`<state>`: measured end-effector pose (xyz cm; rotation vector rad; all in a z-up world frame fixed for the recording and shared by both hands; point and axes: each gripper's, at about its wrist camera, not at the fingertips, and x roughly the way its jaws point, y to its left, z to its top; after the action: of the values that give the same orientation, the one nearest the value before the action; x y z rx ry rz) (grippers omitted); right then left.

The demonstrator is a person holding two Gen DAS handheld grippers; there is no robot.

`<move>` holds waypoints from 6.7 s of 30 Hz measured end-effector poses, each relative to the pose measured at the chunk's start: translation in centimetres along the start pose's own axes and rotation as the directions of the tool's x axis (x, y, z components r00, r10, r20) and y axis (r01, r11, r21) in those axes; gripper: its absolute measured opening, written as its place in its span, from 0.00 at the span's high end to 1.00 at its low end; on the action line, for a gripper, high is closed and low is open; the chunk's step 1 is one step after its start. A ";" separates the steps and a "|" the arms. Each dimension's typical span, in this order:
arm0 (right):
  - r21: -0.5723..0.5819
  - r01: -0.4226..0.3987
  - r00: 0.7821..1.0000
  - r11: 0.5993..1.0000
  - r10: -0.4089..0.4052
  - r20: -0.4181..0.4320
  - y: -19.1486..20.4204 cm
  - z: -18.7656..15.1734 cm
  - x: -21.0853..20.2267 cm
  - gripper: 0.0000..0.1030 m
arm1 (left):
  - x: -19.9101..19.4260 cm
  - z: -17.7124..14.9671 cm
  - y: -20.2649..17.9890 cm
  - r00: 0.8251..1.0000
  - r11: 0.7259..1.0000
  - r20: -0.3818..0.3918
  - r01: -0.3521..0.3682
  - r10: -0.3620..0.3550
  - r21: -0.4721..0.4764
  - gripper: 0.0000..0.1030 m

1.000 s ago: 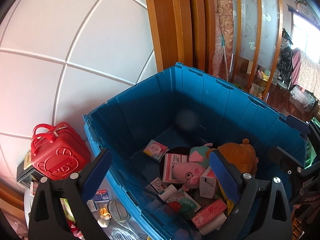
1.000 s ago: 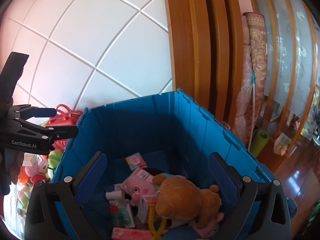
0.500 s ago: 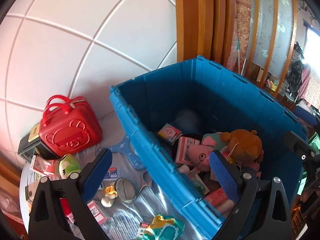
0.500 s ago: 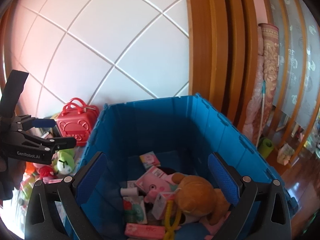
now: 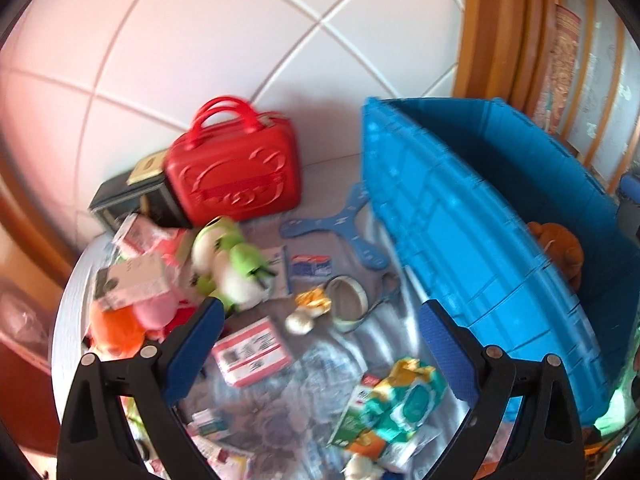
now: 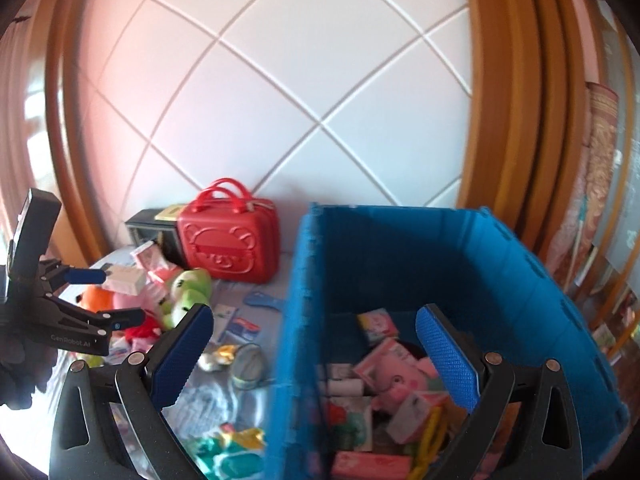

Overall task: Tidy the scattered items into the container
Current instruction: 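Withdraw both tools from the crate back over the table, then grasp the black tape roll with the left tool while the right tool grasps the red-and-white ointment box, then lift the tape roll and ointment box and carry them over the blue crate, then open both tools over the crate to drop the tape roll and ointment box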

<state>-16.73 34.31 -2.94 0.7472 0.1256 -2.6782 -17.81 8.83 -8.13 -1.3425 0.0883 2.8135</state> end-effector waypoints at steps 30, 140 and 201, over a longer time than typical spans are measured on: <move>-0.218 -0.336 0.895 0.916 0.239 -0.376 31.6 -10.7 14.4 0.00 | 5.6 -28.2 31.9 0.890 0.880 -0.431 -0.316 0.146 -0.354 0.04; -0.066 -0.299 0.952 0.952 0.292 -0.095 11.3 -1.4 1.8 0.74 | -3.6 -1.9 9.3 0.993 0.992 0.096 -0.059 0.070 -0.114 0.45; 0.224 0.050 0.999 0.973 -0.046 -0.024 -15.4 -5.2 -4.8 0.03 | -0.2 12.4 -25.7 0.931 0.911 0.126 0.295 -0.341 0.287 0.01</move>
<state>-15.96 51.14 -5.03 0.8461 -0.1606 -2.7621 -26.18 35.28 -1.28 -0.9521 0.2099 2.5198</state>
